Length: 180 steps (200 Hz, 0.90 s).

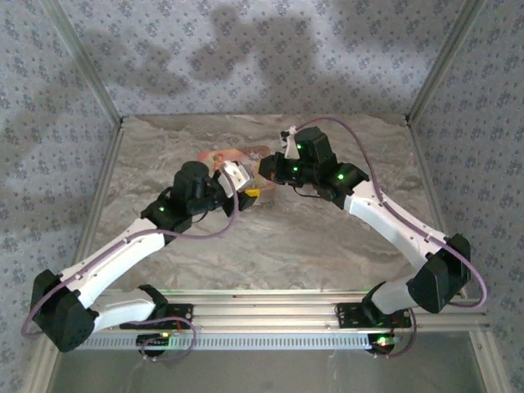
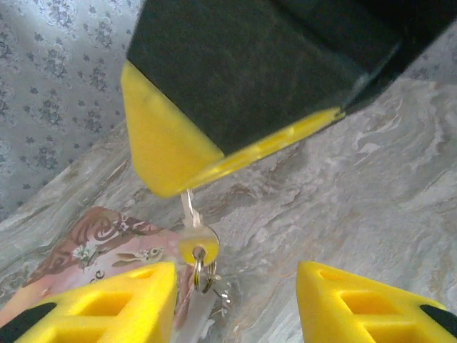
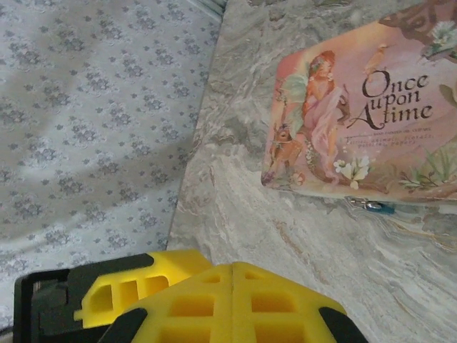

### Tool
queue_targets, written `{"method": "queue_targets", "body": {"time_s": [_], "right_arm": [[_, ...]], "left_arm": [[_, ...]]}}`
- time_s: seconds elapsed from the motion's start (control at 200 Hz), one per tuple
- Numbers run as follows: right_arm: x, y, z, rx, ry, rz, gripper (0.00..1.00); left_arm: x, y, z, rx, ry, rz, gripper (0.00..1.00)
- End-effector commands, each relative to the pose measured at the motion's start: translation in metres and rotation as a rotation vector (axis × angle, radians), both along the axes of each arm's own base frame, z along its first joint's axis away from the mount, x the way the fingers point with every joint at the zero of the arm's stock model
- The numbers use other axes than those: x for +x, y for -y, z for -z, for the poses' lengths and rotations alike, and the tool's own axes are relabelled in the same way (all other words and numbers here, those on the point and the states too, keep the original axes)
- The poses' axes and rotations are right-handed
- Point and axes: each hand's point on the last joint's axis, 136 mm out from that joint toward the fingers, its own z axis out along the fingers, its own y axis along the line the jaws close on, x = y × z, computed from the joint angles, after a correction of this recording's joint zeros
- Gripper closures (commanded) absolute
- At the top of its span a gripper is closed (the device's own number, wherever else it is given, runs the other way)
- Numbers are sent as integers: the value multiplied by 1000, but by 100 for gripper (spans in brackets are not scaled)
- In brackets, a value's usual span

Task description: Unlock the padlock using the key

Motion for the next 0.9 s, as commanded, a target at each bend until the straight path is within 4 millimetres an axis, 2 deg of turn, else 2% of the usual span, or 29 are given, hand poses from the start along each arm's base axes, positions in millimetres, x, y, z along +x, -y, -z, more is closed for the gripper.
{"method": "queue_targets", "body": {"time_s": [0.0, 0.17, 0.355, 0.55, 0.894], "right_arm": [[-3, -5, -16, 25, 113, -77, 100], [-7, -3, -34, 49, 236, -175, 100], [-17, -11, -57, 111, 362, -309, 100], [-23, -12, -66, 139, 397, -361, 100], [-21, -11, -71, 172, 402, -358, 100]], "left_arm": [[-1, -4, -32, -198, -175, 54, 52], [3, -28, -49, -461, -464, 130, 54], [-7, -23, -62, -566, -678, 263, 56], [-6, -20, -75, -648, -730, 310, 57], [-6, -18, -66, -660, -782, 316, 61]]}}
